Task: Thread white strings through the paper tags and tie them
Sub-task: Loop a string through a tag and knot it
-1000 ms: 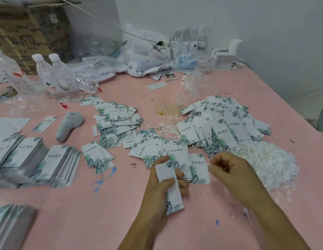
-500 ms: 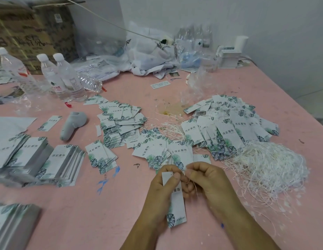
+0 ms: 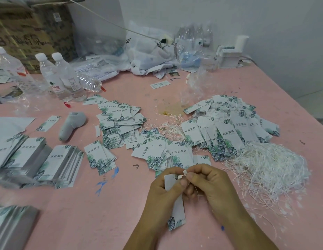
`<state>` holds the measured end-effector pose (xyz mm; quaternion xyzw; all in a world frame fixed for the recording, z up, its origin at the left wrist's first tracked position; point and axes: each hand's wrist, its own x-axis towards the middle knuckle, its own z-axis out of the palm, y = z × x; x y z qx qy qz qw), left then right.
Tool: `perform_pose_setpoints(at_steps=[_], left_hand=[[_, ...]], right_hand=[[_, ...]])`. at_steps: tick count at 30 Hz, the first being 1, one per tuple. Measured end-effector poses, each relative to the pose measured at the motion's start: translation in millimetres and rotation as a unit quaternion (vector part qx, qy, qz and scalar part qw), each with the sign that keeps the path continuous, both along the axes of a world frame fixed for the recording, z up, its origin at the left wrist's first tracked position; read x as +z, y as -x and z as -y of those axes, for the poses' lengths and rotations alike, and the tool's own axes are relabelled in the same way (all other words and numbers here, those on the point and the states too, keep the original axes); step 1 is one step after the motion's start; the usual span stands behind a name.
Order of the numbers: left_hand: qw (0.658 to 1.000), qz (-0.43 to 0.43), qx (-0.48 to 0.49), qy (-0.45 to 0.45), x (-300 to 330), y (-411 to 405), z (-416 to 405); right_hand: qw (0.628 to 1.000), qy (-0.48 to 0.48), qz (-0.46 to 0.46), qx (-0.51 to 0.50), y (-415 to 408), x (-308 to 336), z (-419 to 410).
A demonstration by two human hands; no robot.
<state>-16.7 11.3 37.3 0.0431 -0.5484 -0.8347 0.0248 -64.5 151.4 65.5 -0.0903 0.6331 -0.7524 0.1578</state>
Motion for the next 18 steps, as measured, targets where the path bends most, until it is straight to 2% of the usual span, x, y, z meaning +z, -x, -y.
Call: perform_pose_setpoints(at_steps=[5,12,16,18], left_hand=[[0.999,-0.038,-0.019,0.031,3,-1,-2],[0.999,-0.005,-0.002,0.039,-2,1,-1],[0.999,0.030,0.014,-0.044,0,2,3],[0.994,0.046,0.015,-0.099,1,2,6]], right_hand=[[0.999,0.018,-0.006,-0.034,1,-4,-2],[0.997,0.002,-0.025,-0.074,3,-6,-4],[0.976,-0.088,-0.062,-0.188,16,-4,-25],[0.938,-0.207,-0.105,-0.258,23,-3,-41]])
